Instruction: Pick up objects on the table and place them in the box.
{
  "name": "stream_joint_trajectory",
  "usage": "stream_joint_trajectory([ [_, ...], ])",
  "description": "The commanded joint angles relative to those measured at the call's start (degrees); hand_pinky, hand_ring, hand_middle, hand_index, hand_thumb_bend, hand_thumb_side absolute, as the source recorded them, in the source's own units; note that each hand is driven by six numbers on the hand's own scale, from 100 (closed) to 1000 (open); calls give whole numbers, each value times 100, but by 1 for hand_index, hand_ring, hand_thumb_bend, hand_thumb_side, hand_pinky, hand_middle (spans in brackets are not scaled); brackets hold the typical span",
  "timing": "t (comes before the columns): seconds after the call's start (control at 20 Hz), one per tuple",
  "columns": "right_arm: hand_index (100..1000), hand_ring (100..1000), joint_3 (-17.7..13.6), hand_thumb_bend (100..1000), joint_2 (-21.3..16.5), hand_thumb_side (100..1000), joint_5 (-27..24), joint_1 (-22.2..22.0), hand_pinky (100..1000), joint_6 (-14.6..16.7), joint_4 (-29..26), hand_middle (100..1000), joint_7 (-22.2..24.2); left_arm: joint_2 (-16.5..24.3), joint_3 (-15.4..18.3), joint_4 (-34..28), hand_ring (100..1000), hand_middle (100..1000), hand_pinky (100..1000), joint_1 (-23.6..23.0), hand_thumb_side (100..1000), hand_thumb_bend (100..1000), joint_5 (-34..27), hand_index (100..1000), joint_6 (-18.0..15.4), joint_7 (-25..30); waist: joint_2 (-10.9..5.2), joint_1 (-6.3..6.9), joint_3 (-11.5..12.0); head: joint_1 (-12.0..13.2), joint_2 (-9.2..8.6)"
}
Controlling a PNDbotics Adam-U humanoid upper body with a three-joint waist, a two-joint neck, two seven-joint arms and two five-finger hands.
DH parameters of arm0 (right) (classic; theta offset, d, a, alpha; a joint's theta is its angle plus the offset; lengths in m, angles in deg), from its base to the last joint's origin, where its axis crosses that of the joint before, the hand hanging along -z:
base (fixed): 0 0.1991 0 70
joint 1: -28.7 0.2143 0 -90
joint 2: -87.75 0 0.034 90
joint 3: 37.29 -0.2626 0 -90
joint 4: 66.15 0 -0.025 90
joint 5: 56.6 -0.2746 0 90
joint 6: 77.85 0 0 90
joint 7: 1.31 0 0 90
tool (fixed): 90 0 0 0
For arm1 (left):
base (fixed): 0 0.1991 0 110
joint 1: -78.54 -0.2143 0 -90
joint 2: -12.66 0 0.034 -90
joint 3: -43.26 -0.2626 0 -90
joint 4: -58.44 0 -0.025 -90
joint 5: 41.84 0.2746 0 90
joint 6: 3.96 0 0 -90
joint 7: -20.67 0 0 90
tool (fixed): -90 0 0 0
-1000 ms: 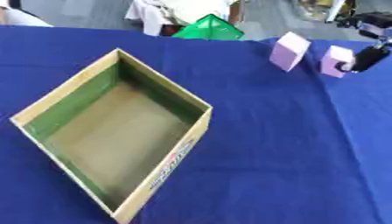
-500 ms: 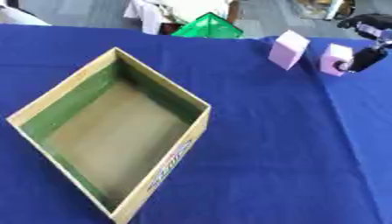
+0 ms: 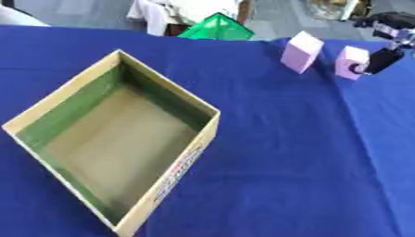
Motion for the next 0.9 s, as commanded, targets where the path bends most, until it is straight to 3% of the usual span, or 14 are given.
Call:
stream_joint_trajectory([
  [0.05,1000,843,-46,385,-160,234,121,107,822,-52,-5,933,42,216,27,-85,618,602,801,29,976,532,-33,873,-4,17,-111,8,-4,-43,-86],
  [0.6,1000,823,-120,362,-201,253,91,114,801,-124,-48,924,-48,260,67,-85,620,606,801,12,968,538,-2,876,-36,-15,-78,13,-19,-85,-24],
  [0.9,1000,812,-170,336,-273,258,-135,68,799,-120,-130,919,-102,400,419,-85,619,604,802,-217,965,539,271,880,-104,-387,-47,25,-12,-152,58],
])
